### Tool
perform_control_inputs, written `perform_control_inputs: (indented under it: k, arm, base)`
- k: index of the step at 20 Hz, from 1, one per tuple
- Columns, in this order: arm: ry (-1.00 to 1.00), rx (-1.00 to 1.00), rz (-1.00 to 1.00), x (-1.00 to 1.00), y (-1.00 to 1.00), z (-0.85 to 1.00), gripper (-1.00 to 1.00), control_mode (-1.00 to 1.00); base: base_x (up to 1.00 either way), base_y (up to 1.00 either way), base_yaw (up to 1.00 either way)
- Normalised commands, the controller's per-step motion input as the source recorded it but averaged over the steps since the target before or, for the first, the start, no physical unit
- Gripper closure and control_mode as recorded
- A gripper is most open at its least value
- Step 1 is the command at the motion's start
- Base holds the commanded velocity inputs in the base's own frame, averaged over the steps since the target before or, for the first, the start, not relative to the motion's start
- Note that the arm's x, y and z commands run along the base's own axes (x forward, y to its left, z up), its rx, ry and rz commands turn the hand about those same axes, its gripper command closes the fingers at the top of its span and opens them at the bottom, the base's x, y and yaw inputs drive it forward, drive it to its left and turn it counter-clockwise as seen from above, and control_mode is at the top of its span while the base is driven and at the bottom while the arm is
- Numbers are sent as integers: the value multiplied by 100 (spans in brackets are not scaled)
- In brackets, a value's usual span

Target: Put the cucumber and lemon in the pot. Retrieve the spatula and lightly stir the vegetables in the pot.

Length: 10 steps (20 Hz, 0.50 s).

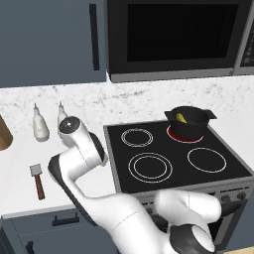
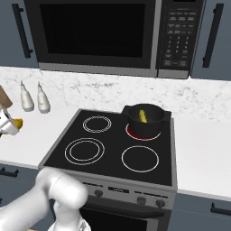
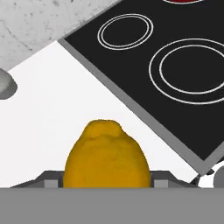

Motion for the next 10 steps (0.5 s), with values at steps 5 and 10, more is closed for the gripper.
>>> perform_control_inputs:
  k: [5,10]
  arm:
    - [-1,0,0,0,-100,47,100,-100]
    - [1,0,0,5,-100,43,100,-100]
  base:
    - [0,0,0]
    - [0,0,0]
